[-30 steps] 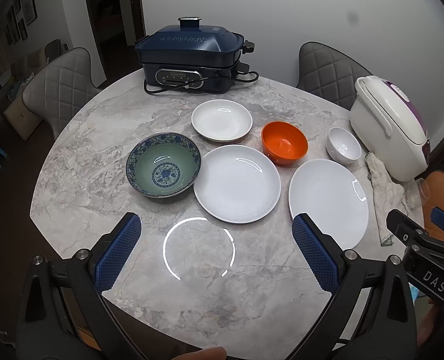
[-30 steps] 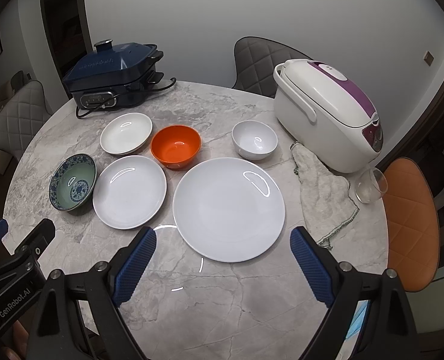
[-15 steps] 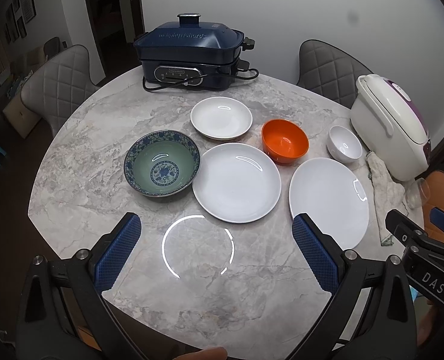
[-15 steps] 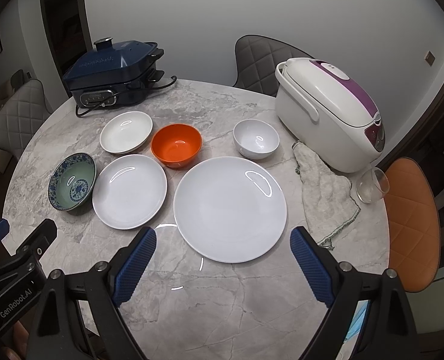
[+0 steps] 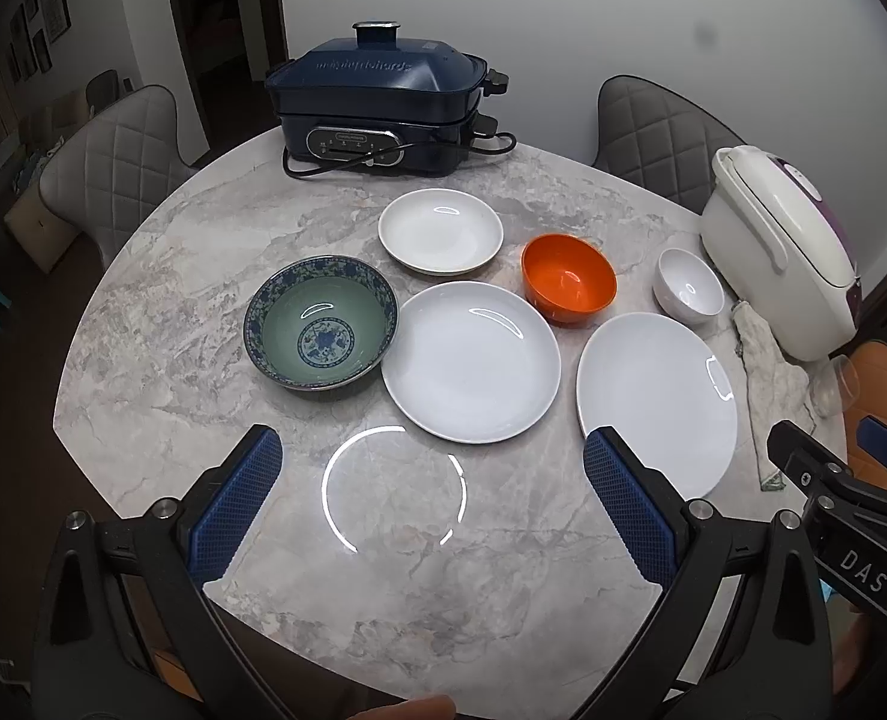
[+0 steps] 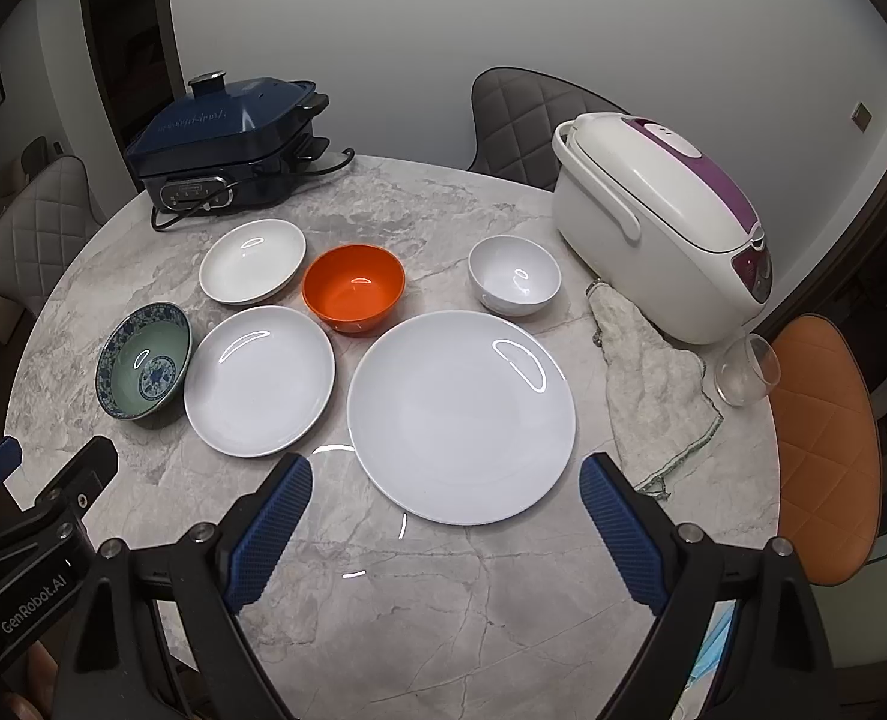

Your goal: Organize plates and bowls

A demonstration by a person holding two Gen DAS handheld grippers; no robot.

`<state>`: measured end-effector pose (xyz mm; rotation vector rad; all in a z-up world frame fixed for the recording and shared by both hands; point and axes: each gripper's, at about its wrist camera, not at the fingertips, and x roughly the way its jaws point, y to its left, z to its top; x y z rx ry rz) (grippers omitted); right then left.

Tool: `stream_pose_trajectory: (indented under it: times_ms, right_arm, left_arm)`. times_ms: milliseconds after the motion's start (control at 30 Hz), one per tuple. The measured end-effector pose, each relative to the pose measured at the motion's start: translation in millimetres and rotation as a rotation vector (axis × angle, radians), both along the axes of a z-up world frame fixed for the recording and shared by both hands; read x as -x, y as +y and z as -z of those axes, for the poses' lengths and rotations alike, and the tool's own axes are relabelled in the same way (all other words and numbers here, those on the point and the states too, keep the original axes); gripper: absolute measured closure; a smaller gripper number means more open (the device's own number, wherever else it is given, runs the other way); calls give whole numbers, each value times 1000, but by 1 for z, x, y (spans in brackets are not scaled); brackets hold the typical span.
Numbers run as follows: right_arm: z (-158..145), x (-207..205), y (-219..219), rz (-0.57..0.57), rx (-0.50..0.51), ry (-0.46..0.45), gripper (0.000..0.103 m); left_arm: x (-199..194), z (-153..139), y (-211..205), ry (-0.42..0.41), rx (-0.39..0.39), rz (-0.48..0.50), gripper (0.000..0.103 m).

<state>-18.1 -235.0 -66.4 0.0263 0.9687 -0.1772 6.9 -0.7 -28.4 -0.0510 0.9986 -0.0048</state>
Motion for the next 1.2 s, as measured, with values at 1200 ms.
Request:
stream_pose_trajectory:
  times_ms: [1200]
  right_arm:
    - [0, 1, 4, 4, -1, 6, 10]
  left_arm:
    - [1, 3, -2, 6, 13, 17, 1]
